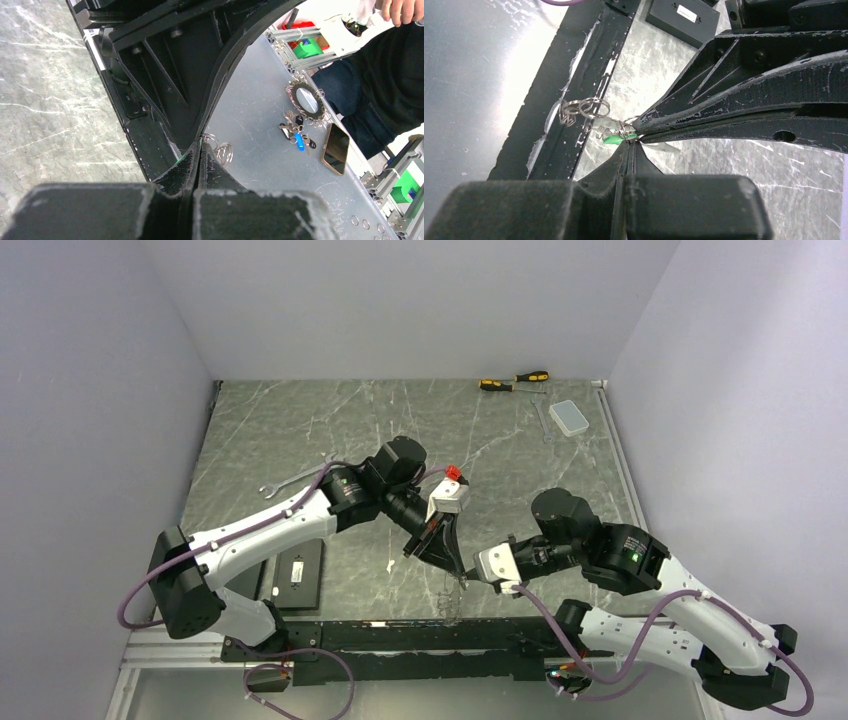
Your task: Put the keys on the keyring
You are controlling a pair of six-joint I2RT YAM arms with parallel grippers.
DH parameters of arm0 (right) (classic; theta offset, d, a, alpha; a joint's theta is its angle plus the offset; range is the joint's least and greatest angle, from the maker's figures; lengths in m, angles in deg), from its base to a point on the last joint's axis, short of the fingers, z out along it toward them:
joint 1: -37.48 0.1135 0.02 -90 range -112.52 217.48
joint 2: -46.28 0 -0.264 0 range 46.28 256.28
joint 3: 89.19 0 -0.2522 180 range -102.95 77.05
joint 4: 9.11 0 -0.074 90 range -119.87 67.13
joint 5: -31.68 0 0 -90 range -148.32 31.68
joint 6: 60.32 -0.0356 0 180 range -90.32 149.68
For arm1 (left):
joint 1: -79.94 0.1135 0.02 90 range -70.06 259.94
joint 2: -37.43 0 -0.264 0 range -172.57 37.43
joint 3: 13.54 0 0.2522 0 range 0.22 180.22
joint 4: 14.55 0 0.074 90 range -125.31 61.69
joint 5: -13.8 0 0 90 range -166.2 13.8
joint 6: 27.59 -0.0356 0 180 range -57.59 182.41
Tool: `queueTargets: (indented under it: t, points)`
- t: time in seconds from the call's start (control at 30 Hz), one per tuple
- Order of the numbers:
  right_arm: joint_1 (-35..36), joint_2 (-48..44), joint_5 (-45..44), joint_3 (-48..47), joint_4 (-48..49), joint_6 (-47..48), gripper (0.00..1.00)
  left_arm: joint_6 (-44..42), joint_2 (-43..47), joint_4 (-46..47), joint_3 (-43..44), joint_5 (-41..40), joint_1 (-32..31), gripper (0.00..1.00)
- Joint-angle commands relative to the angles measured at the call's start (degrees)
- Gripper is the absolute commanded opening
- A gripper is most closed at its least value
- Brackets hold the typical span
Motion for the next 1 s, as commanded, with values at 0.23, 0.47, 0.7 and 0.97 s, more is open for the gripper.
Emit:
queueTargets:
  t: [0.23,0.47,0.7,0.97]
  points:
    - [-0.18,-3.29,-8.34,0.09,8.33,-3.06,0.00,0.55,5.80,-0.63,0.04,-6.07,-0.46,0.00]
    - [-0.15,-7.28,-14.78,4.76,15.06,-5.80,0.00,11.37,11.04,8.27,-4.25,-16.03,-0.20,0.00]
    - [-0.18,-8.36,-19.57,7.68,21.26,-6.79,0.00,19.10,13.97,13.27,-7.91,-23.86,-0.20,0.00]
    - [-0.07,-6.92,-28.65,9.08,27.21,-14.05,0.00,27.76,18.22,15.14,-9.65,-38.41,-0.20,0.00]
